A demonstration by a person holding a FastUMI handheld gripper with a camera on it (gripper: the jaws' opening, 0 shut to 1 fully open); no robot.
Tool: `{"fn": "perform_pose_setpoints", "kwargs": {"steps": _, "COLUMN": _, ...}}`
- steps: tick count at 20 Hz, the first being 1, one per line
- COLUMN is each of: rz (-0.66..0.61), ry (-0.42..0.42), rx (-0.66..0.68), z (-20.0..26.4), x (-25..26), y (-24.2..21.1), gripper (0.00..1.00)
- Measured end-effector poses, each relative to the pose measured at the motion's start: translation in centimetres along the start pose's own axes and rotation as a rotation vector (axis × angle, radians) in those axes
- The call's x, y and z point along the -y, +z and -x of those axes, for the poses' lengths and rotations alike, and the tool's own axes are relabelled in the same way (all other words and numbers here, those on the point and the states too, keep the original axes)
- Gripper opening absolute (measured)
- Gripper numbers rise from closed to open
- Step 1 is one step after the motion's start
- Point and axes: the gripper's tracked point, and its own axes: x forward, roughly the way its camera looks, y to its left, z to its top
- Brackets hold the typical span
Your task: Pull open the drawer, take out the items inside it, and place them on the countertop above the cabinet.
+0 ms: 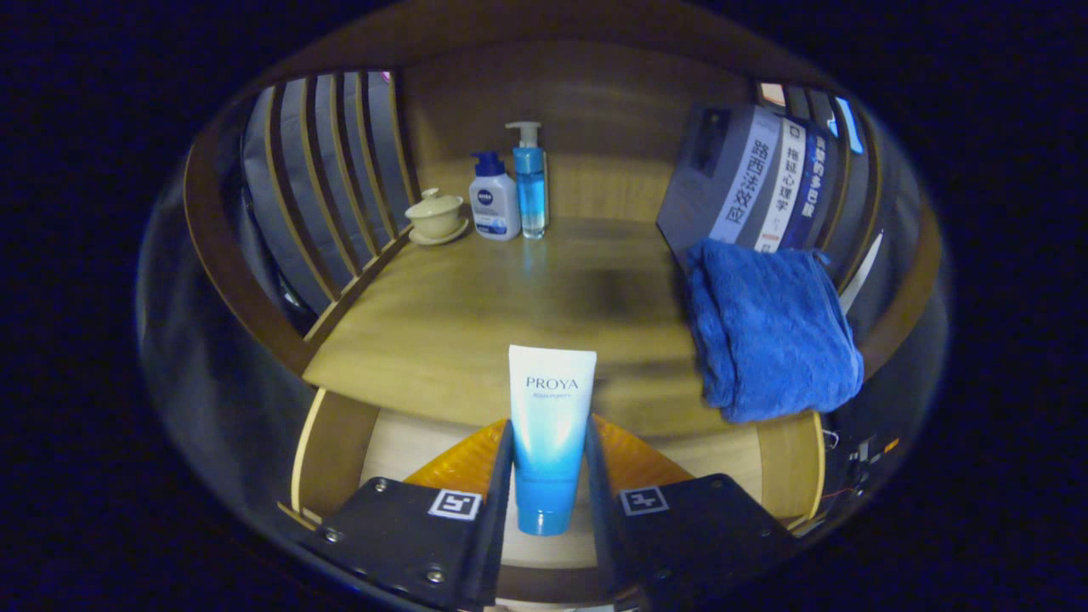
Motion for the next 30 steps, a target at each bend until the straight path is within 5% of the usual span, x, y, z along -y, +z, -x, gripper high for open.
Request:
{"fn": "perform_pose_setpoints", "kwargs": {"steps": 16, "rz": -0.058, "ry": -0.059, "rx": 0.011, "z": -7.8, "x": 0.3, "y": 3.8, "gripper": 0.45}}
{"fn": "perform_pose_setpoints", "kwargs": {"steps": 25, "rz": -0.065, "ry": -0.078, "rx": 0.122, "z": -9.5, "x": 0.1, "y": 5.5, "gripper": 0.45}}
{"fn": "perform_pose_setpoints", "kwargs": {"steps": 27, "rz": -0.07, "ry": -0.068, "rx": 0.172, "z": -8.7, "x": -0.4, "y": 6.2, "gripper": 0.49}}
{"fn": "perform_pose_setpoints", "kwargs": {"steps": 30, "rz": -0.063, "ry": -0.054, "rx": 0.288, "z": -5.7, "x": -0.8, "y": 7.8, "gripper": 0.88}}
